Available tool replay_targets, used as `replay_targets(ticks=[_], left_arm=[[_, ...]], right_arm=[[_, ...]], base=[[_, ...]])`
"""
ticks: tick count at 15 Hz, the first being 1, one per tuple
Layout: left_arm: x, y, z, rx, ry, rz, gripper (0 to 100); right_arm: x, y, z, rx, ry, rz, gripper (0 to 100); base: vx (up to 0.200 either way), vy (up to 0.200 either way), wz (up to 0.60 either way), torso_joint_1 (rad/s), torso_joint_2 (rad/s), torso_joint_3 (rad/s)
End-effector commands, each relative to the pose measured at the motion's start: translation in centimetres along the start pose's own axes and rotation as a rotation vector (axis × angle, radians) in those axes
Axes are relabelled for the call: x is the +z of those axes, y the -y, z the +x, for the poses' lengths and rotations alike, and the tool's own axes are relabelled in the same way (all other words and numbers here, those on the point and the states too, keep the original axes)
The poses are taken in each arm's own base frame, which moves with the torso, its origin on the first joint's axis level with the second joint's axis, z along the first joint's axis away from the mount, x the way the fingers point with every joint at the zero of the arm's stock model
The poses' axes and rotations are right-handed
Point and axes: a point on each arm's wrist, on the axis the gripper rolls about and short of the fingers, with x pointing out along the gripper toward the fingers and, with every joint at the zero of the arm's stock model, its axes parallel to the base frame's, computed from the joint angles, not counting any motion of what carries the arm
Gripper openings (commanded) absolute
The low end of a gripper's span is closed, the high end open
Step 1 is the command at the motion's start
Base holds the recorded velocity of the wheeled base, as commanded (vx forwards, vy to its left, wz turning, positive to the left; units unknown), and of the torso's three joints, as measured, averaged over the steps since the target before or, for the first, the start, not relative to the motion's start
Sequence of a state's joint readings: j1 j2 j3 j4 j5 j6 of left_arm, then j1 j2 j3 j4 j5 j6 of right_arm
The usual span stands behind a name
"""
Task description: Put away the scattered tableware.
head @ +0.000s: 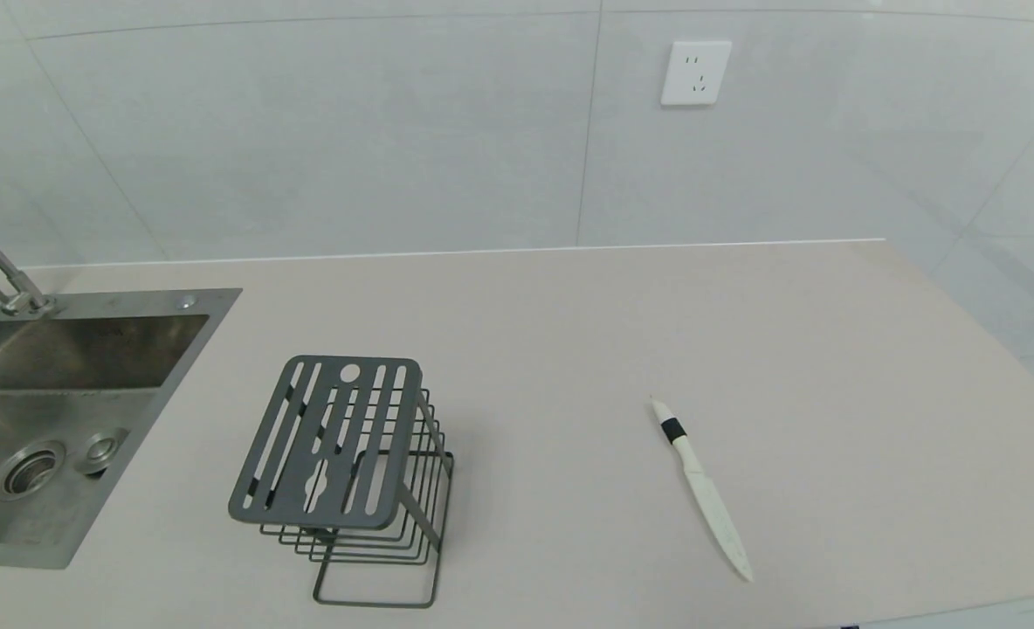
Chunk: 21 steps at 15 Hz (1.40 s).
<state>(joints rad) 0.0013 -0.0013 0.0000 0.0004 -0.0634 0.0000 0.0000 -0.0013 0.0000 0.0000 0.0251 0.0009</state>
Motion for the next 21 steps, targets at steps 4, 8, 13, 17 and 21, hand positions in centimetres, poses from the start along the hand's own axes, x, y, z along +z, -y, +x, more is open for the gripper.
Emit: replay_targets(ticks=[4, 8, 13, 17, 21], left_arm=[[0.0, 0.0, 0.0, -0.002, -0.002, 0.0, 100], [0.0, 0.0, 0.0, -0.002, -0.001, -0.003, 100], [0.0, 0.0, 0.0, -0.005, 0.002, -0.008, 100], [0.0, 0.0, 0.0, -0.007, 0.002, 0.005, 100], [0.0, 0.0, 0.0, -0.008, 0.001, 0.009, 100]], right_arm=[[0.0, 0.0, 0.0, 0.001, -0.001, 0.001, 100], [0.0, 0.0, 0.0, -0.002, -0.001, 0.001, 100], [0.0, 0.0, 0.0, 0.001, 0.0, 0.013, 100], [1.8, -0.2, -0.2, 0.069, 0.177, 0.001, 100], [2.7, -0.9, -0.1, 0.377, 0.054, -0.01, 100]], base=[[0.0, 0.0, 0.0, 0.243, -0.07, 0.16], [0.0, 0.0, 0.0, 0.015, 0.0, 0.012], [0.0, 0.0, 0.0, 0.0, 0.0, 0.0], [0.0, 0.0, 0.0, 0.0, 0.0, 0.0], [0.0, 0.0, 0.0, 0.0, 0.0, 0.0]])
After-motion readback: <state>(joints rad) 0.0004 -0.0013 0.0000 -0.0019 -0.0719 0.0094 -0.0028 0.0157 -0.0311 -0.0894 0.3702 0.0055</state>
